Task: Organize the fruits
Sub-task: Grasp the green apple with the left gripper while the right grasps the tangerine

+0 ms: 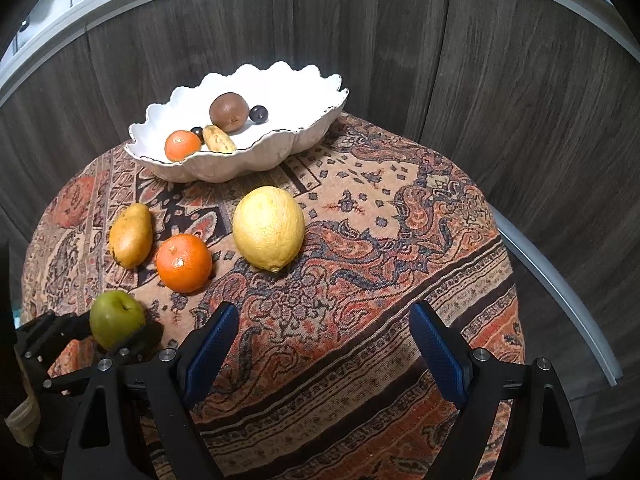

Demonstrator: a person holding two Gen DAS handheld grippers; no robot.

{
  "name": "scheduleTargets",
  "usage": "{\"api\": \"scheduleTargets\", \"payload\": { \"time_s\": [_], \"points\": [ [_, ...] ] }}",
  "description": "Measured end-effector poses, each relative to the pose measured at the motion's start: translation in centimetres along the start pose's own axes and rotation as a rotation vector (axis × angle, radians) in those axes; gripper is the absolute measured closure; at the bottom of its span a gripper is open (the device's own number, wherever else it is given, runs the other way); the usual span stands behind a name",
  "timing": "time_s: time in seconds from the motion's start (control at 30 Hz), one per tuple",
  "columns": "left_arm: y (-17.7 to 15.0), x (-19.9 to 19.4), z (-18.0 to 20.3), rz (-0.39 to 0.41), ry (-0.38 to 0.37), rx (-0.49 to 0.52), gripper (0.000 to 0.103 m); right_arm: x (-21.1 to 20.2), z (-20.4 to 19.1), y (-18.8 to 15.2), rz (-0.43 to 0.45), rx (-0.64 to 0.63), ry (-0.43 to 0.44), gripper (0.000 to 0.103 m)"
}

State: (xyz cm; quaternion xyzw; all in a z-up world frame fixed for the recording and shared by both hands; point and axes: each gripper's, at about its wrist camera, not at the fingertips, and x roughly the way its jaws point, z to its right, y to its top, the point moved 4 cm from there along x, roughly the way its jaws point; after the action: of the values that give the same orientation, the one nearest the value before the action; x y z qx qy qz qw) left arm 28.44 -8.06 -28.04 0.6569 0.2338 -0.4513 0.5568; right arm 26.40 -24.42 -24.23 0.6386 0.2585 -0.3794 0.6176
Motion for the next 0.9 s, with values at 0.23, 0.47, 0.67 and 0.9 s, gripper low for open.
{"api": "scheduleTargets", "payload": {
  "time_s": [0.23,0.47,0.67,0.9],
  "points": [
    [0.2,-0.7,-0.9,0.019,0.002,-0.023,0.055,-0.3,-0.7,0.1,0.009,-0.024,-0.004,0.015],
    [0.4,-1.5,-2.9,0.031,0.037,-0.051,0.055,-0.3,-2.1,0.7,0.019,-0.064,0.000,0.015],
    [0.7,-2.4,-5.5,0.055,0.078,-0.099,0.055,-0.3,-4.8,1.4,0.041,-0.113,0.035,0.015],
    [0.9,-3.3,-8.2,0.075,0.123,-0.147,0.055,0.3,-7.7,1.7,0.053,-0.160,0.093,0.017]
  ]
}}
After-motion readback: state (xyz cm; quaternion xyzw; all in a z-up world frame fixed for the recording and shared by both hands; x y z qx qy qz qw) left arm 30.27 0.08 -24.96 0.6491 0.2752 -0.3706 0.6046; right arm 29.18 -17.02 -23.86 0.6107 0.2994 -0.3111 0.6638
